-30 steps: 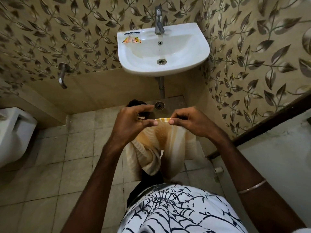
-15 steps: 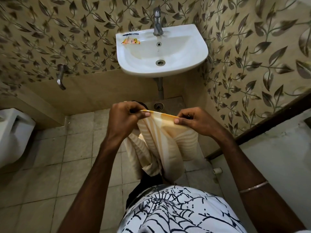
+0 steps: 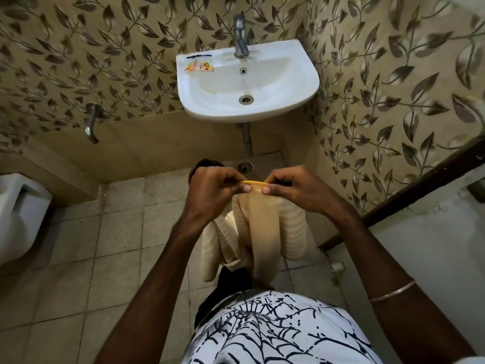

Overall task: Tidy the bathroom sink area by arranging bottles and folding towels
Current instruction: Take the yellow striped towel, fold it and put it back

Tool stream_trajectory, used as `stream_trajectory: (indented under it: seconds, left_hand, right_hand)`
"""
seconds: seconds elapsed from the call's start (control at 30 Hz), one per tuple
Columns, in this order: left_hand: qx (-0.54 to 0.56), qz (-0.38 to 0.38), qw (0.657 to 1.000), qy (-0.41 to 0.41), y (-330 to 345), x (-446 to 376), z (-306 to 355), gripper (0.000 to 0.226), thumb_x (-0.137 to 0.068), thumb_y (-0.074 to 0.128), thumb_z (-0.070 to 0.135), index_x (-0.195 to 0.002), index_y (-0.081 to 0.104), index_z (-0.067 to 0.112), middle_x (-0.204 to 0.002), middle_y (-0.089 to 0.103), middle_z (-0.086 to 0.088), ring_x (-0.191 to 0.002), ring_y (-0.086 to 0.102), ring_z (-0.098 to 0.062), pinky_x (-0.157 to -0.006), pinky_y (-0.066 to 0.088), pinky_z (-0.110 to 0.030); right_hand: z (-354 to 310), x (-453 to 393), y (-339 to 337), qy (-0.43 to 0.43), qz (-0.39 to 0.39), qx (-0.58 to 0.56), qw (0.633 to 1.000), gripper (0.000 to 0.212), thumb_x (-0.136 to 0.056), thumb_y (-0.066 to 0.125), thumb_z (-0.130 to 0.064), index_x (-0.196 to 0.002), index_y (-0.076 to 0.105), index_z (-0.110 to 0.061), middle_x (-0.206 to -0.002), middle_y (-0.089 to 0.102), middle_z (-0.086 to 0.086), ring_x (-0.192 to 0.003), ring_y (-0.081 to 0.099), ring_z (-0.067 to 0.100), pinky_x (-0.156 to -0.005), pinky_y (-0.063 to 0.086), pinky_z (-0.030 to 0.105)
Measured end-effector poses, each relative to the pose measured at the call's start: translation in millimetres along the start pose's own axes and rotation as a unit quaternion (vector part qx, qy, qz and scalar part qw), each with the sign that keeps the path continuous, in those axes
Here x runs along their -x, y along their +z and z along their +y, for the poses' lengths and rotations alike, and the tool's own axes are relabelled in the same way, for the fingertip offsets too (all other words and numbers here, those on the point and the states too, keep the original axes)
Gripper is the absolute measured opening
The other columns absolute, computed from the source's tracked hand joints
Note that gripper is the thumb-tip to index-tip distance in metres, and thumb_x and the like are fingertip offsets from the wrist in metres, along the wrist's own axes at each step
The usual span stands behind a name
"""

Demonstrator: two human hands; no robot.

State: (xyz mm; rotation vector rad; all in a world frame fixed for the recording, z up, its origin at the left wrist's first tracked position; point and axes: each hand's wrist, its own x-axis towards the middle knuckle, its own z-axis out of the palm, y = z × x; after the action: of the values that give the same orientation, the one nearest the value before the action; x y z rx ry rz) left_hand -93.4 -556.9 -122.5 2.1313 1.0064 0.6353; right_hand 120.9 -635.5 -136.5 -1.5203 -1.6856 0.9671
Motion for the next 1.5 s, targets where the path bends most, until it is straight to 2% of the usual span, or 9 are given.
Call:
stream_trajectory:
  seconds: [0.2,0.37,0.47,0.6,0.8,0.87,1.07,1.23,1.5]
  left_hand:
    - [0.034,0.07,0.995,-0.057,-14,-2,-7,0.018,-0.072,0.086,0.017,-0.089,0.08,0.019,-0.079,0.075,0.008,-0.067,0.069,0.001,-0.064,0.061,-0.032]
    - [0.014,-0.035,0.999,-0.009,8,0,5,0.057,-0.068,0.088,0.026,-0.122,0.07,0.021,-0.119,0.073,0.002,-0.103,0.069,-0.007,-0.086,0.06,-0.033]
    - [0.042,-0.068,0.997,0.005,17,0,7,0.04,-0.075,0.084,0.02,-0.113,0.075,0.016,-0.107,0.077,0.001,-0.097,0.071,-0.005,-0.082,0.061,-0.035]
    - [0.038,-0.043,0.998,0.017,13,1,10,0.016,-0.079,0.081,0.017,-0.094,0.079,0.013,-0.085,0.075,0.006,-0.077,0.069,0.002,-0.064,0.053,-0.016]
    - [0.048,0.021,0.999,-0.006,-5,0,-1,0.01,-0.078,0.081,0.013,-0.087,0.078,0.018,-0.079,0.074,0.009,-0.073,0.071,-0.007,-0.066,0.062,-0.04]
    - [0.053,0.041,0.998,-0.019,-10,1,-5,0.012,-0.078,0.082,0.012,-0.085,0.078,0.021,-0.077,0.072,0.014,-0.073,0.07,-0.003,-0.066,0.06,-0.033]
    - [0.082,-0.043,0.995,-0.029,6,1,3,0.052,-0.07,0.088,0.021,-0.119,0.072,0.02,-0.117,0.073,0.004,-0.108,0.068,-0.005,-0.085,0.06,-0.033]
    - [0.068,-0.045,0.997,0.002,18,-1,13,0.025,-0.073,0.085,0.019,-0.097,0.078,0.015,-0.085,0.075,0.009,-0.076,0.07,0.0,-0.064,0.057,-0.027]
    - [0.09,0.077,0.99,-0.072,-2,-6,-7,0.014,-0.07,0.088,0.017,-0.081,0.079,0.02,-0.075,0.075,0.008,-0.071,0.073,-0.011,-0.063,0.062,-0.045]
  right_hand:
    - [9,12,-7,0.01,0.039,-0.017,0.999,0.005,-0.091,0.07,-0.025,-0.089,0.074,-0.023,-0.078,0.07,-0.01,-0.07,0.062,-0.001,-0.062,0.045,0.016]
    - [-2,4,-1,-0.016,0.016,0.031,0.999,0.011,-0.091,0.071,-0.029,-0.094,0.076,-0.02,-0.079,0.071,-0.007,-0.073,0.066,0.01,-0.065,0.053,0.036]
    - [-6,1,-1,-0.024,0.012,0.048,0.998,0.023,-0.087,0.067,-0.043,-0.096,0.076,-0.024,-0.082,0.072,-0.006,-0.077,0.067,0.011,-0.069,0.055,0.045]
    - [-5,2,-5,-0.015,0.008,0.035,0.999,0.022,-0.086,0.07,-0.043,-0.097,0.076,-0.024,-0.083,0.073,-0.005,-0.077,0.068,0.014,-0.069,0.055,0.047]
    - [4,11,-11,0.013,0.028,0.009,0.999,0.008,-0.089,0.073,-0.03,-0.094,0.075,-0.025,-0.085,0.074,-0.005,-0.078,0.069,0.007,-0.067,0.055,0.026]
    - [6,14,-13,0.013,0.043,0.003,0.999,0.005,-0.089,0.072,-0.027,-0.093,0.075,-0.024,-0.085,0.074,-0.007,-0.077,0.068,0.002,-0.067,0.052,0.018]
    - [-12,3,-9,-0.029,0.037,0.043,0.998,0.007,-0.09,0.072,-0.025,-0.092,0.076,-0.019,-0.081,0.073,-0.007,-0.075,0.067,0.004,-0.066,0.05,0.023]
    - [-11,-3,-8,-0.023,0.014,0.062,0.998,0.016,-0.089,0.069,-0.036,-0.097,0.076,-0.025,-0.085,0.074,-0.008,-0.08,0.069,0.009,-0.07,0.055,0.044]
    - [10,18,-29,0.043,0.028,0.039,0.998,0.006,-0.09,0.072,-0.028,-0.095,0.074,-0.026,-0.089,0.073,-0.006,-0.082,0.068,0.008,-0.072,0.054,0.028]
